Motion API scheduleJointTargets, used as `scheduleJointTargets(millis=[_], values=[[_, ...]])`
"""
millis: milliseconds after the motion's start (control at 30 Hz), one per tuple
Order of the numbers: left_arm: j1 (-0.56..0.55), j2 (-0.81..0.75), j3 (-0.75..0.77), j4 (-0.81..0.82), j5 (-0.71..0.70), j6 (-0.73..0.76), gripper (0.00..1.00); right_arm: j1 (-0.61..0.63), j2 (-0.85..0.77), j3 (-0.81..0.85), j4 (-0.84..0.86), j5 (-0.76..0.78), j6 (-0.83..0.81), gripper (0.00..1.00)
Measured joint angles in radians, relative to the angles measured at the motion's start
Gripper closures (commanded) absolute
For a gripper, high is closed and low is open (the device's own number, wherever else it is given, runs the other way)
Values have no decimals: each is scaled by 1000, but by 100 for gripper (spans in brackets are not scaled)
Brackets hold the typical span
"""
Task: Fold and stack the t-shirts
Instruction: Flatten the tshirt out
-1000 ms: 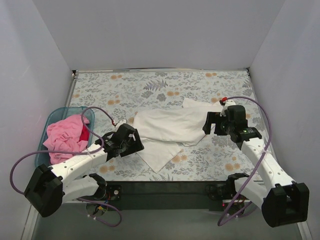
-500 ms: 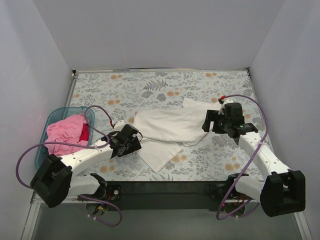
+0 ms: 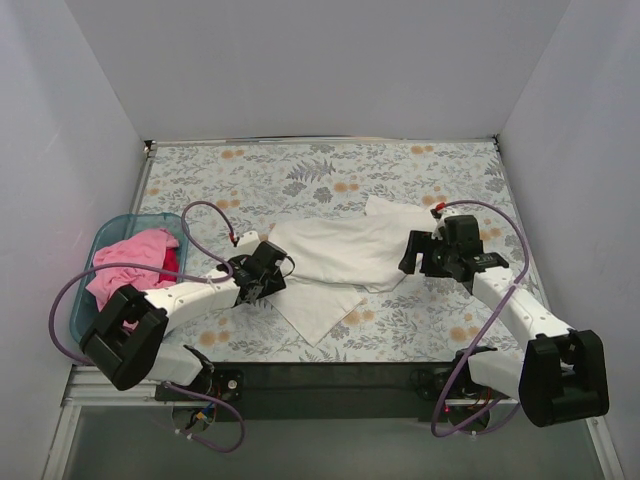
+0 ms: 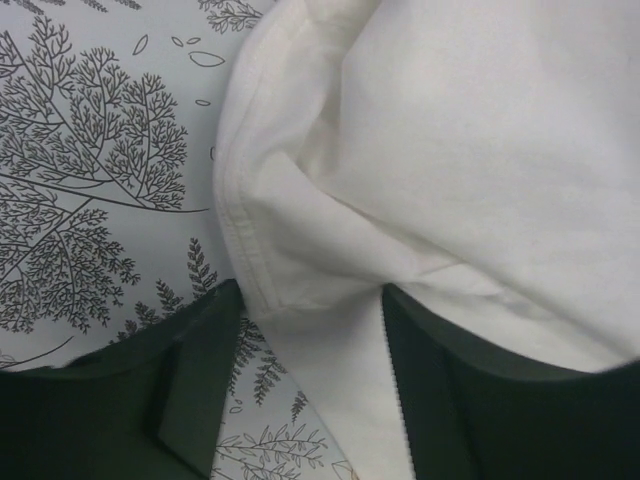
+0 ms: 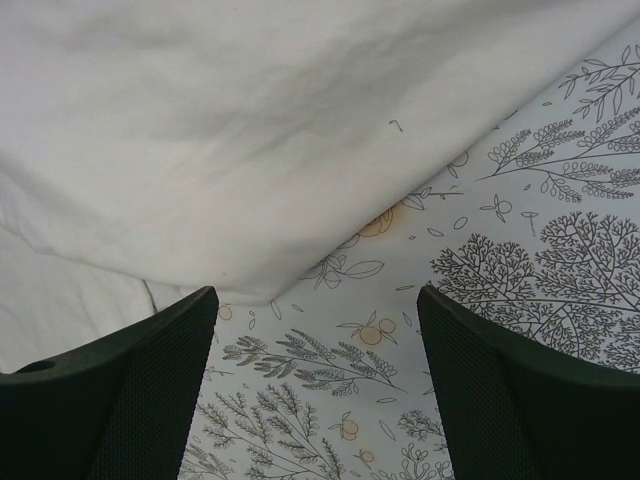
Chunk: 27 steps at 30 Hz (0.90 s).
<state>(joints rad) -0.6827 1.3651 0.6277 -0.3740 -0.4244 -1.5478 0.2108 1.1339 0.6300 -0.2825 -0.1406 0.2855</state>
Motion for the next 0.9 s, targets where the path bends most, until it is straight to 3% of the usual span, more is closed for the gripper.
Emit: scheduleJointTargets(millis=[67,100,200,400,733,900], values=[[0,14,4,16,-6,5,63,0,7,-7,4,-7,0,27],[0,20,5,20,-6,10,79,0,11,-10,4,-12,0,27],[0,31,7,30,2,21,100,0,14,-24,12,-22,4,27],[0,-15,10,-16,16,50,100,0,45,-39,19,-36,16,29],[0,-207,43,-151,20,107,100,0,153,-38,68,-80,60,41],[0,-273,43,-198,23,130,100,1,227,-37,122,-113,94,65]])
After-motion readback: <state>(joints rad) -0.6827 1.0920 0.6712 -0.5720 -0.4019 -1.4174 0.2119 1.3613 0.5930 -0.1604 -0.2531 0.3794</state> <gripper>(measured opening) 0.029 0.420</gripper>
